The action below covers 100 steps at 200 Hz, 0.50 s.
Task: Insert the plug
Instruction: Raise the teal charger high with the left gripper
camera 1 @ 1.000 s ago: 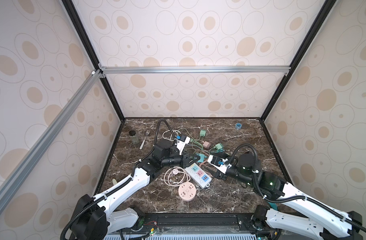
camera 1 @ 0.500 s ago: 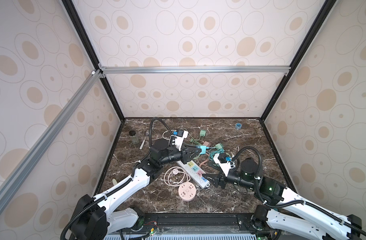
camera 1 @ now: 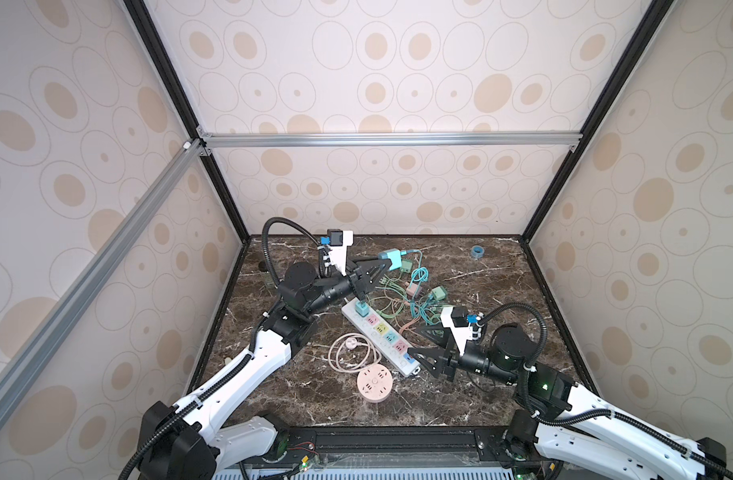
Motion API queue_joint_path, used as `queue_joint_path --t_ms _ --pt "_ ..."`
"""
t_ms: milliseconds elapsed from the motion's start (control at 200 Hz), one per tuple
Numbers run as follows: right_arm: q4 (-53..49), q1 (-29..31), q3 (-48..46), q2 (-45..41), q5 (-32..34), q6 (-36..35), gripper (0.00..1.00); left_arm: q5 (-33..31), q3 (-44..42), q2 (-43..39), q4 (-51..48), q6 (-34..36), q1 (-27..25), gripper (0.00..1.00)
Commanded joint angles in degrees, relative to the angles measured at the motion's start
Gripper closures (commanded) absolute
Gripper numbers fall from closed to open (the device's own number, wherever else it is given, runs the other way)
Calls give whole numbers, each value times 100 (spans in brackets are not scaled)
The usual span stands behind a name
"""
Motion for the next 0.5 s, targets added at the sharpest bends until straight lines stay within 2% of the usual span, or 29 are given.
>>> queue_joint_path --t_ms 0,80,375,495 --pt "207 27 -136 -126 -60 142 35 -17 30 -78 1305 -833 257 100" --pt "193 30 -165 -132 -59 136 35 -28 105 -63 1413 -1022 398 100" --pt "372 29 -279 -51 -91 164 35 181 1191 288 825 -936 606 100" --pt "399 28 -300 -69 -57 165 35 25 1637 467 425 -923 762 100"
